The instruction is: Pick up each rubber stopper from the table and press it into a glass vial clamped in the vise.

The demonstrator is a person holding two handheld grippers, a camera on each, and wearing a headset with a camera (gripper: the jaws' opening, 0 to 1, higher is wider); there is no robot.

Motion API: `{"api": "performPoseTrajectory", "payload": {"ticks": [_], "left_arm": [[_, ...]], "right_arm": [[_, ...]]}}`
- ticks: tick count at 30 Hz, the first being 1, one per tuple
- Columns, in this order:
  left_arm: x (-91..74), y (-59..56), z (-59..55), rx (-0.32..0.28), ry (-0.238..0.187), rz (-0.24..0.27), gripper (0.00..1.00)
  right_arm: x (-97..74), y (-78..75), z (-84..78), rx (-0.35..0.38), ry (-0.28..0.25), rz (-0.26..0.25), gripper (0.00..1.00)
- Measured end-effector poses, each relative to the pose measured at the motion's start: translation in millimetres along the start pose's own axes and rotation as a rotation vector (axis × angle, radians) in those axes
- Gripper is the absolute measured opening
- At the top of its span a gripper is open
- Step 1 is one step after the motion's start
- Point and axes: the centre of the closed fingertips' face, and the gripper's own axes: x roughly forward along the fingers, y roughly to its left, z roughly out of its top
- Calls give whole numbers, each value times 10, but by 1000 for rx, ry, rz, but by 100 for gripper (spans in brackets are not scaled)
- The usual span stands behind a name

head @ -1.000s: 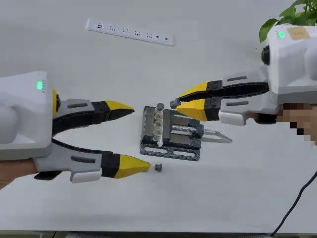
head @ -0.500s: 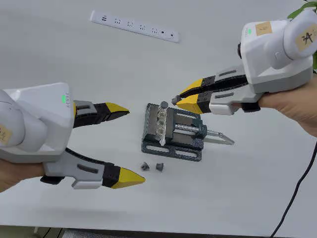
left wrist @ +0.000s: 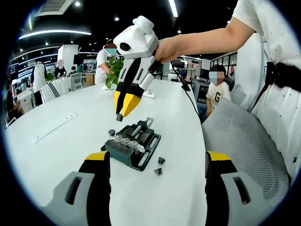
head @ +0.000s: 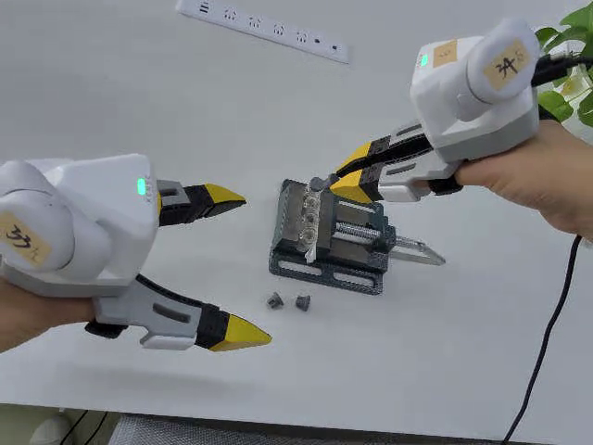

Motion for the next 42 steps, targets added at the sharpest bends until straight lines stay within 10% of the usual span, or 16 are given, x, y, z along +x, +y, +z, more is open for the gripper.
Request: {"api": "performPoseTrajectory", "payload": {"ticks": [42], "left_arm": [[50, 13, -124, -52, -46, -19, 81]], "right_arm": [[388, -73, -244, -44, 204, -10, 6]]}}
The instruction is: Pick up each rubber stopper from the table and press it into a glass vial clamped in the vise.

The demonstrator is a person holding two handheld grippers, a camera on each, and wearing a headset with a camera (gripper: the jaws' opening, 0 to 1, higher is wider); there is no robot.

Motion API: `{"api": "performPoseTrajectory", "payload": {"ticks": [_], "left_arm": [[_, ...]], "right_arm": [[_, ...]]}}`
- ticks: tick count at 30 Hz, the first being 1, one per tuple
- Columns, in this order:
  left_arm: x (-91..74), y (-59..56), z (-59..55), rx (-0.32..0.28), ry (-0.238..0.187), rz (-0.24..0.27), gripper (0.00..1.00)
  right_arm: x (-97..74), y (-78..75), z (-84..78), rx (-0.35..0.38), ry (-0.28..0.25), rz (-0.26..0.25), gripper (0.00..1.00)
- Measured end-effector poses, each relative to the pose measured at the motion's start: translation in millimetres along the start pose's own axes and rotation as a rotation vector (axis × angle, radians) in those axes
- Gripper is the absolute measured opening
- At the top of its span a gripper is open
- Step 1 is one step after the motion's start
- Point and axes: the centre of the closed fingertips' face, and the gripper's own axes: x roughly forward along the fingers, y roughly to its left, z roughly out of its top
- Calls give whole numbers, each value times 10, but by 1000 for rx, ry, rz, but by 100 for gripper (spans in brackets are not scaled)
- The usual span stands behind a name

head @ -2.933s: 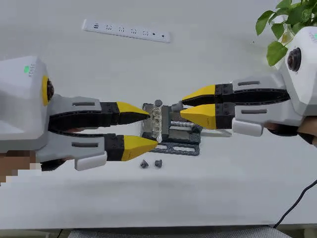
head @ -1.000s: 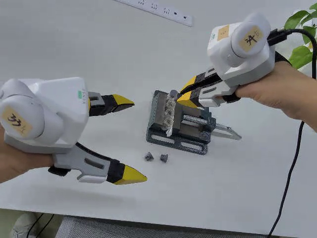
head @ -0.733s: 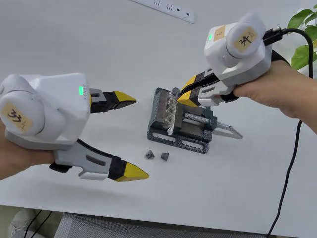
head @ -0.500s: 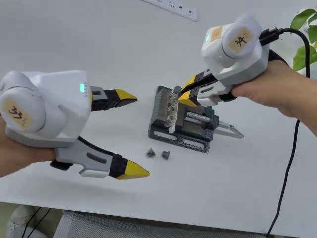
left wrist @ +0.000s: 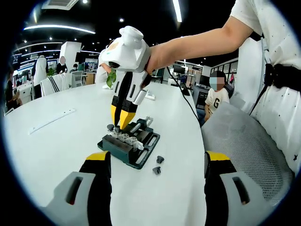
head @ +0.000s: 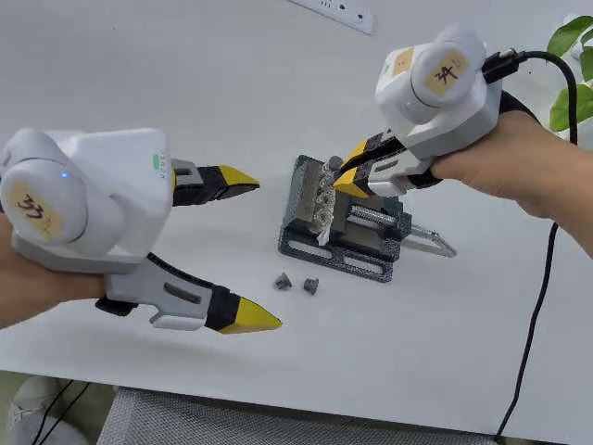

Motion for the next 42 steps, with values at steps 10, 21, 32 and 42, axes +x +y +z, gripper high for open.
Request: {"api": "performPoseTrajectory", "payload": {"ticks": [10, 21, 32, 42], "left_arm": [[3, -11, -11, -10, -8, 0, 80], [-2, -3, -19, -21, -17, 5, 80], [2, -14, -32, -26, -21, 4, 79], [-5, -1, -45, -34, -28, 11, 78]], "right_arm": [[39, -15, 2, -16, 32, -5, 6], [47, -2, -9, -55, 62, -19, 5], [47, 3, -5, -111, 95, -34, 5], [50, -3, 18, -122, 110, -34, 6]]}}
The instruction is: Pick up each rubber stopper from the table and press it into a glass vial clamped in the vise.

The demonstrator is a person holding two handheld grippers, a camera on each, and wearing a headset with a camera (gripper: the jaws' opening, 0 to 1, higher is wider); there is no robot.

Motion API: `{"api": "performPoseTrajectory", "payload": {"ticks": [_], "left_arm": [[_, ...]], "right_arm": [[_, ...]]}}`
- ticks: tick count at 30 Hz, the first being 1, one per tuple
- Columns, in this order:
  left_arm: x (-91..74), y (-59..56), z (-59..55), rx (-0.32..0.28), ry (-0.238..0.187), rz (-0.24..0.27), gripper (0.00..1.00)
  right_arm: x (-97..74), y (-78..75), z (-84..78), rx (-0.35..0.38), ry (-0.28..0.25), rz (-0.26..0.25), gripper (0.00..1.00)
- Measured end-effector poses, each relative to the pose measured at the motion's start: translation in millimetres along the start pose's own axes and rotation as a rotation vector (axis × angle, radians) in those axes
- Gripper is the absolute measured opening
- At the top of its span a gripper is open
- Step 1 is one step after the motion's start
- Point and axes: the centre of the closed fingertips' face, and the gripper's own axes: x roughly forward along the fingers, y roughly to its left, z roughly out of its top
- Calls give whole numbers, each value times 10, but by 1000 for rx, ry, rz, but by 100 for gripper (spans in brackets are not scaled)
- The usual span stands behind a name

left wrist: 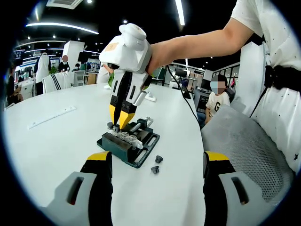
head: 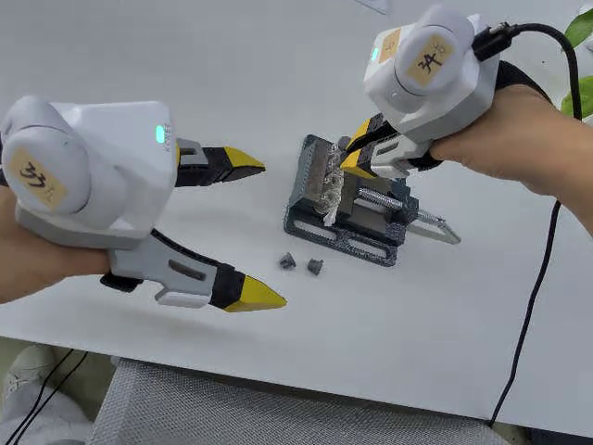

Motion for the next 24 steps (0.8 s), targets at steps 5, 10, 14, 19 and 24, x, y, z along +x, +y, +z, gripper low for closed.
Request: {"api": "performPoseTrajectory", "payload": {"ticks": [5, 10, 14, 19, 24], "left_arm": [[6, -2, 11, -4, -5, 2, 78], [19, -9, 6, -4, -3, -2, 78], [18, -1, 2, -4, -3, -3, 78], [9, 3, 9, -7, -6, -2, 78], [3, -5, 0, -10, -7, -2, 78]], "right_arm": [[-6, -13, -7, 40, -19, 15, 6], [7, -13, -26, 32, -17, 16, 6], [9, -16, -22, 35, -18, 16, 5], [4, -14, -18, 20, -20, 15, 5], [1, -9, -17, -11, -1, 5, 5]]}}
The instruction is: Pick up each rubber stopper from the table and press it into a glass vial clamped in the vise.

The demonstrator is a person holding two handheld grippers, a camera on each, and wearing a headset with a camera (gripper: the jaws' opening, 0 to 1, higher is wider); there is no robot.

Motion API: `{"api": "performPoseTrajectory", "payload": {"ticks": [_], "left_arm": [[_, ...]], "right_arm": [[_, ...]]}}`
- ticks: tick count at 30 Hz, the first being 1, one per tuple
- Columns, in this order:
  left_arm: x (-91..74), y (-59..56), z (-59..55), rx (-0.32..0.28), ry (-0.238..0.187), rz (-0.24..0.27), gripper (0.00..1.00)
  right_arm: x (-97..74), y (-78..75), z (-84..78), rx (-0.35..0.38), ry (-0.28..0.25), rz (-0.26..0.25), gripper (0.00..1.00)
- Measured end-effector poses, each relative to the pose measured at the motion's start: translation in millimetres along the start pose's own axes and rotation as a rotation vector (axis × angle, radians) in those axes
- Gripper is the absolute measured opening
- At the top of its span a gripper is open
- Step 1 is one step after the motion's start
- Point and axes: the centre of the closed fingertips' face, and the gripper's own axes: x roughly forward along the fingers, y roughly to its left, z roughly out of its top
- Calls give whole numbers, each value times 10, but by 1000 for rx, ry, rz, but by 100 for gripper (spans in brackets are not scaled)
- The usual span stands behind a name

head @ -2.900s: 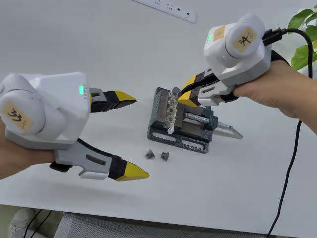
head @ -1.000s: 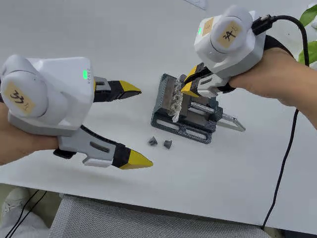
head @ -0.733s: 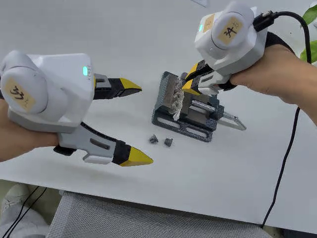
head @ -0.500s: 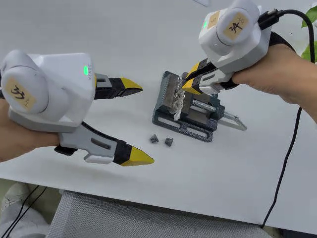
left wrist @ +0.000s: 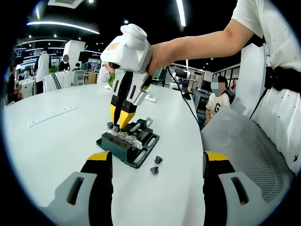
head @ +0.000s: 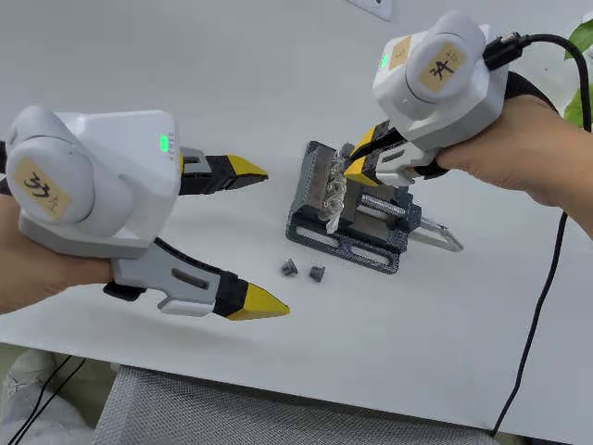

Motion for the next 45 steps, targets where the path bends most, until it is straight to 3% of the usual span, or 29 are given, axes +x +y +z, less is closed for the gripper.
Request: {"api": "performPoseTrajectory", "payload": {"ticks": [12, 21, 36, 45], "left_arm": [[2, -27, 4, 0, -3, -5, 77], [5, -21, -9, -3, -2, -2, 77], [43, -7, -15, -11, -9, -2, 77], [59, 8, -18, -4, -2, -1, 77]], "right_arm": [[9, 0, 19, -84, 44, -5, 5], [16, -7, 13, -34, 23, 13, 5], [38, -8, 6, -74, 57, 6, 4], [42, -16, 4, -71, 38, 1, 6]]}}
